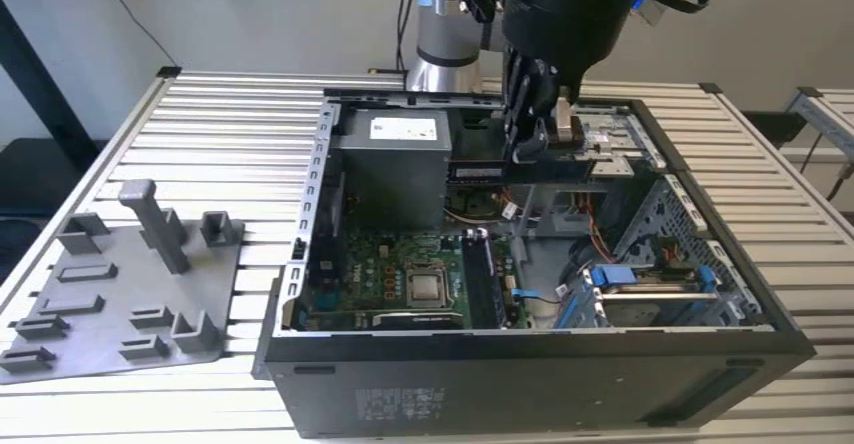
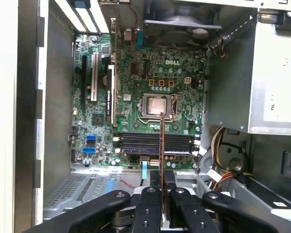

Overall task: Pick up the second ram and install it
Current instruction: 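Pick up the second ram and move it above second insertion slot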

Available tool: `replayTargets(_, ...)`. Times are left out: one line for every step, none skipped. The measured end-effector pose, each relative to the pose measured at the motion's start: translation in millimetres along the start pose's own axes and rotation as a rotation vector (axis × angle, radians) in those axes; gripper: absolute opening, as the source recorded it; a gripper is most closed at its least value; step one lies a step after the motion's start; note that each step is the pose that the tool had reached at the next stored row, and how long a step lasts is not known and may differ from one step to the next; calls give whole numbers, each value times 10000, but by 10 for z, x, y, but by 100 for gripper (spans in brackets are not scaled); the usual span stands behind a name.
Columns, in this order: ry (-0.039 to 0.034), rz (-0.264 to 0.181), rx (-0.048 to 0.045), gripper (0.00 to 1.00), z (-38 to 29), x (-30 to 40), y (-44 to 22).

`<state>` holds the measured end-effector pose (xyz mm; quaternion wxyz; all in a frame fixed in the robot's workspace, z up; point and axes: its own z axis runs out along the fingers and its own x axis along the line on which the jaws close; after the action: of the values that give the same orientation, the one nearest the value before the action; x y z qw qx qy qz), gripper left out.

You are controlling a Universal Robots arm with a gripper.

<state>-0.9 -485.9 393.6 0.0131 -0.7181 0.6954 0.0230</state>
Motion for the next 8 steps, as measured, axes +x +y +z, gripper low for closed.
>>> replayTargets(0, 2, 1, 14, 2, -32, -1)
replayTargets(-1, 4, 2, 14, 4, -62, -2)
replayTargets(-1, 8, 4, 14, 5, -88, -3)
replayTargets(-1, 18, 6, 14, 7, -108, -4)
replayTargets(0, 33, 8, 14, 8, -124, -4)
replayTargets(-1, 59, 13, 14, 9, -132, -5)
replayTargets(-3, 119, 18, 14, 11, -135, -6)
replayTargets(-5, 216, 24, 14, 13, -135, -5)
